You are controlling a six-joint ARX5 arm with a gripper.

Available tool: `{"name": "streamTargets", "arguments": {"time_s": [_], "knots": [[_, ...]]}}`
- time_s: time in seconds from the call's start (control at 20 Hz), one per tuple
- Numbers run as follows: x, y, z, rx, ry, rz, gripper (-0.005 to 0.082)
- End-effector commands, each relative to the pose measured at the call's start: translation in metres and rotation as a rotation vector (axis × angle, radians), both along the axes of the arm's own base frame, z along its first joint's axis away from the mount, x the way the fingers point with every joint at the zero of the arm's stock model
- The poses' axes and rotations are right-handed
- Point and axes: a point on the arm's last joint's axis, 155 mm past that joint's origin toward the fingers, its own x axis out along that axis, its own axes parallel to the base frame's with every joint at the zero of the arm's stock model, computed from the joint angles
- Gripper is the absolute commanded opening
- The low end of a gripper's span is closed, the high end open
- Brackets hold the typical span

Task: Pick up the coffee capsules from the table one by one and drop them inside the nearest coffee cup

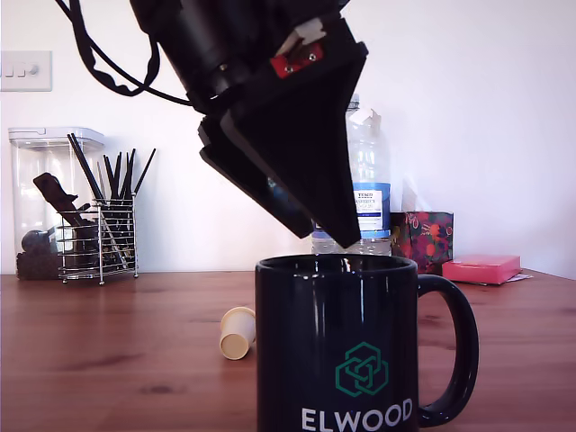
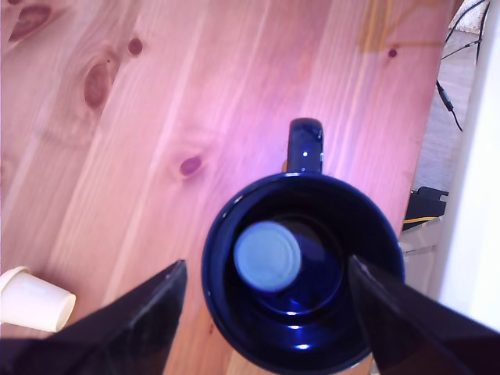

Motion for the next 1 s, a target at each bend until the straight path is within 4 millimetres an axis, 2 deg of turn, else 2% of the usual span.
{"name": "streamTargets", "arguments": {"time_s": [0.0,0.1,0.15,0.3,0.35,0.4,0.65,0.8,0.95], "knots": [[0.000,-0.006,0.001,-0.017,-0.008,-0.004,0.0605],[0.004,-0.011,0.011,-0.057,-0.031,-0.004,0.0527],[0.005,-0.014,0.018,-0.080,-0.044,-0.003,0.0450],[0.009,-0.016,0.039,-0.147,-0.070,0.019,0.0125],[0.011,-0.015,0.047,-0.166,-0.079,0.029,0.0035],[0.014,-0.012,0.053,-0.180,-0.088,0.038,-0.0018],[0.028,0.010,0.070,-0.235,-0.111,0.118,-0.0024],[0.031,0.032,0.065,-0.271,-0.140,0.162,-0.0024],[0.030,0.058,0.049,-0.292,-0.159,0.207,-0.0024]]}}
